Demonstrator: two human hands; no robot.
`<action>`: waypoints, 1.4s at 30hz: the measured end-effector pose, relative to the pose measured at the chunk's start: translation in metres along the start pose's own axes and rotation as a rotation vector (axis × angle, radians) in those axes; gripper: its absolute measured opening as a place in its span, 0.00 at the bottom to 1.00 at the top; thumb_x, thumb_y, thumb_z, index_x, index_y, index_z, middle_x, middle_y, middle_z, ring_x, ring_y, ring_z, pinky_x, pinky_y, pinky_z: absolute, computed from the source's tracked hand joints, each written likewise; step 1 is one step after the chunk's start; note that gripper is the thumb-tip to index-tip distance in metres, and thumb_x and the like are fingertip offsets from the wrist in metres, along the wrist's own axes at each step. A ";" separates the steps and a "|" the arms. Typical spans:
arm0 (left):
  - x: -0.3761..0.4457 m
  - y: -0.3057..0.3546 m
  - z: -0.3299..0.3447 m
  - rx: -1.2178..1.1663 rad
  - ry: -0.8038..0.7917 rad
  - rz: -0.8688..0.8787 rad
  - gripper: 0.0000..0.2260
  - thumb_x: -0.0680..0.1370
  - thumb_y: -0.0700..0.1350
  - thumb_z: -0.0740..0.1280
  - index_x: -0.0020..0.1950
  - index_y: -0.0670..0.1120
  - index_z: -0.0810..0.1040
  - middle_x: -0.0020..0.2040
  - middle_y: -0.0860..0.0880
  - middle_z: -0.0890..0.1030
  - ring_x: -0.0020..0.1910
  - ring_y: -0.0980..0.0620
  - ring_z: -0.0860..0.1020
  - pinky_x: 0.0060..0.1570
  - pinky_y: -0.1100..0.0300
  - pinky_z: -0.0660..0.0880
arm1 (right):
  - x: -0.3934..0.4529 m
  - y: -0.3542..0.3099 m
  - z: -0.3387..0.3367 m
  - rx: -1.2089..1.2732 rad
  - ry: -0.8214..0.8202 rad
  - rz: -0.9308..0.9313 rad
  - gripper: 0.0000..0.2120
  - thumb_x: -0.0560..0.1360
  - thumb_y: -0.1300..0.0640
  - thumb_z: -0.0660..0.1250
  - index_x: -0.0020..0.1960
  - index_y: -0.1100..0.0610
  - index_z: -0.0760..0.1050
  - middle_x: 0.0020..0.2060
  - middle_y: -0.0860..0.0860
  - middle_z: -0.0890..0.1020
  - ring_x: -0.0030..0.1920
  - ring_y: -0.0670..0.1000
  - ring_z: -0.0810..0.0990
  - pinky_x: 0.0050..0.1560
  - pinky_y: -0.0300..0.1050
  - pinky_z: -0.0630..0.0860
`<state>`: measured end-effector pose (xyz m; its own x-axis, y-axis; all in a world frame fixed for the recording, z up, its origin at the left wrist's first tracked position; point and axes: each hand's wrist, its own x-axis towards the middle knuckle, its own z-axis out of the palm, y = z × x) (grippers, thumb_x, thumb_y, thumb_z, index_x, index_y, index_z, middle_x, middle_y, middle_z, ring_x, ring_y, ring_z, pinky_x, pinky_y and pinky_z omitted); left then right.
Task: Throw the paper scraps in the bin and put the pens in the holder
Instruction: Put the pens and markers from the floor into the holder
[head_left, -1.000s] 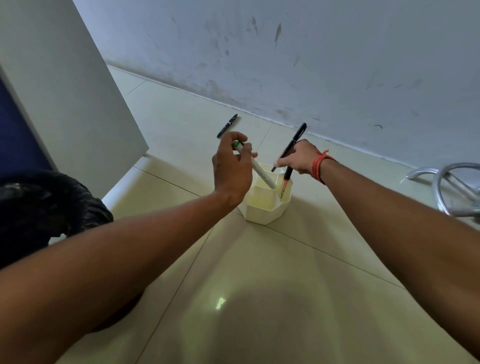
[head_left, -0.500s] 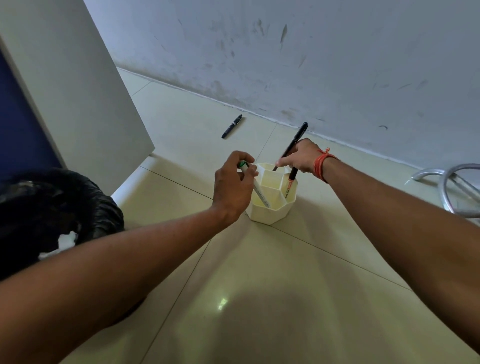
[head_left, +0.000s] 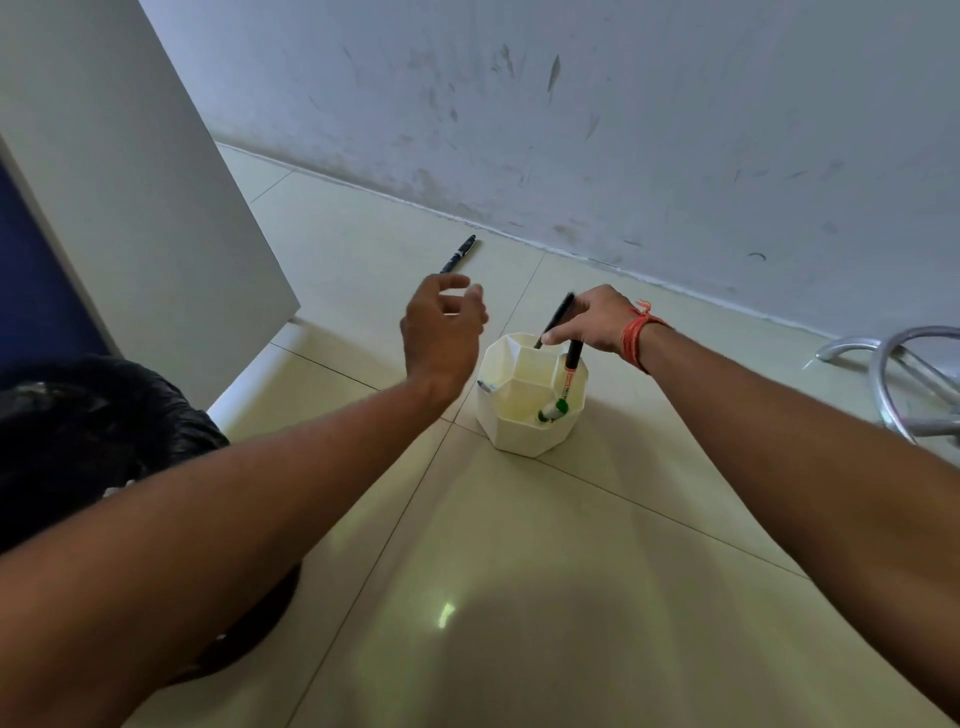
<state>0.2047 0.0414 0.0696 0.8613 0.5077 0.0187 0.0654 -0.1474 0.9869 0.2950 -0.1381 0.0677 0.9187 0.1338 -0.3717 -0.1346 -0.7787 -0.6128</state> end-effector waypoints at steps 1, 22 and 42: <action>0.007 0.001 -0.001 -0.022 0.028 -0.029 0.03 0.80 0.45 0.67 0.52 0.48 0.78 0.37 0.50 0.84 0.42 0.48 0.86 0.51 0.46 0.83 | -0.001 0.001 0.000 0.015 -0.005 -0.017 0.11 0.57 0.45 0.80 0.36 0.49 0.84 0.41 0.46 0.84 0.57 0.57 0.77 0.60 0.54 0.76; 0.201 -0.099 0.031 0.651 -0.117 -0.187 0.17 0.78 0.46 0.66 0.67 0.44 0.77 0.63 0.43 0.80 0.65 0.44 0.75 0.65 0.53 0.73 | 0.097 0.061 0.024 -0.658 -0.276 -0.257 0.15 0.76 0.59 0.64 0.61 0.49 0.77 0.75 0.54 0.67 0.69 0.60 0.73 0.66 0.55 0.71; 0.149 -0.088 0.026 0.225 -0.133 -0.412 0.05 0.77 0.38 0.70 0.49 0.36 0.81 0.43 0.42 0.83 0.38 0.48 0.84 0.38 0.57 0.80 | 0.071 0.046 0.014 -0.489 -0.328 -0.127 0.20 0.76 0.65 0.63 0.65 0.52 0.78 0.69 0.56 0.76 0.71 0.57 0.72 0.70 0.46 0.67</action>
<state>0.3402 0.1083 -0.0189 0.7968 0.4515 -0.4017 0.5093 -0.1439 0.8485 0.3493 -0.1556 0.0037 0.7430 0.3661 -0.5602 0.2269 -0.9253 -0.3038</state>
